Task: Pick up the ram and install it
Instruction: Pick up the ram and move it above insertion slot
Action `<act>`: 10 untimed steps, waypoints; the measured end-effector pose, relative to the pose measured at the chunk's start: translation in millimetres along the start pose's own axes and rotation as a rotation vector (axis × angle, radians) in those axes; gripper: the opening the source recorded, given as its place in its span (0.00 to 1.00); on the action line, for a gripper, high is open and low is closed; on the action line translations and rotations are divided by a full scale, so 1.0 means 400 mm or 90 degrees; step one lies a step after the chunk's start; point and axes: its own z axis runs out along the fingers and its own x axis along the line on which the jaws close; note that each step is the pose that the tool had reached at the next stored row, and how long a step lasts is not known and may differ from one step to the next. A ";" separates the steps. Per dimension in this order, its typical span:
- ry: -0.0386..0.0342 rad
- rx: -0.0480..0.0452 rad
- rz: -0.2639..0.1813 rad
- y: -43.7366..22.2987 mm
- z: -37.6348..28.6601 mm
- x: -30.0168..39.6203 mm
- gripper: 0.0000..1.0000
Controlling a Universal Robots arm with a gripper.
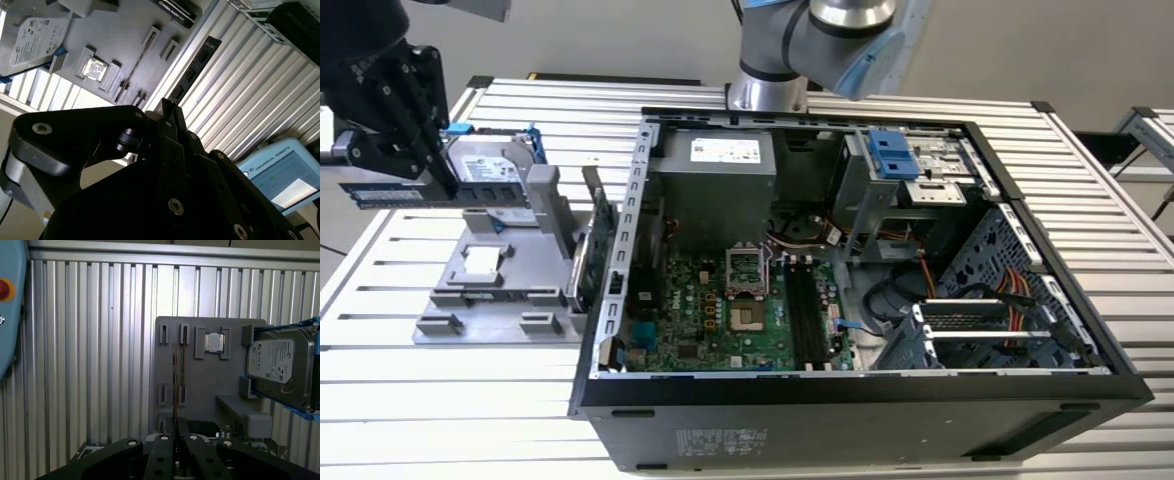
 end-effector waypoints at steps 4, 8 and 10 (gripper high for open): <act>0.0001 -0.0001 0.000 -0.004 0.000 0.000 0.00; 0.0001 -0.0002 0.000 -0.016 0.000 0.000 0.00; 0.0000 -0.0003 0.000 -0.024 0.000 0.000 0.00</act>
